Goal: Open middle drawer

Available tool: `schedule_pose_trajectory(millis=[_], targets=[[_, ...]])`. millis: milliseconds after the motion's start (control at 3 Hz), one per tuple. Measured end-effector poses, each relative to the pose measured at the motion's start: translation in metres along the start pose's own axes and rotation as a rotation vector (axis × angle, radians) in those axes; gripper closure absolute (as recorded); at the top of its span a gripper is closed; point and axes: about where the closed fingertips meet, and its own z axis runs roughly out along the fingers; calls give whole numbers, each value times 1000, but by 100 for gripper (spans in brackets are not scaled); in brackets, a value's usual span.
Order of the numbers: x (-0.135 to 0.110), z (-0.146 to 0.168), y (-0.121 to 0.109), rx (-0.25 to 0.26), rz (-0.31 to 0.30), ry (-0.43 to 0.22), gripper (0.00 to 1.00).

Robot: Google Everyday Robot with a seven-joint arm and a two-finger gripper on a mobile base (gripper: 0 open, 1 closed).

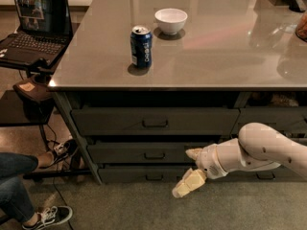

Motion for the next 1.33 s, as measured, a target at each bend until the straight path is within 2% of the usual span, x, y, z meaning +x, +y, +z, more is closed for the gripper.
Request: schedule_pose_trajectory(millis=[333,667,1000,1333], targets=[[8,10,8,43,-18,-34,0],[21,48,22,92,-53,-88,0],[3,67,-1,193,-44,-190,0],[-3,65,-20,268,-38,-207,0]])
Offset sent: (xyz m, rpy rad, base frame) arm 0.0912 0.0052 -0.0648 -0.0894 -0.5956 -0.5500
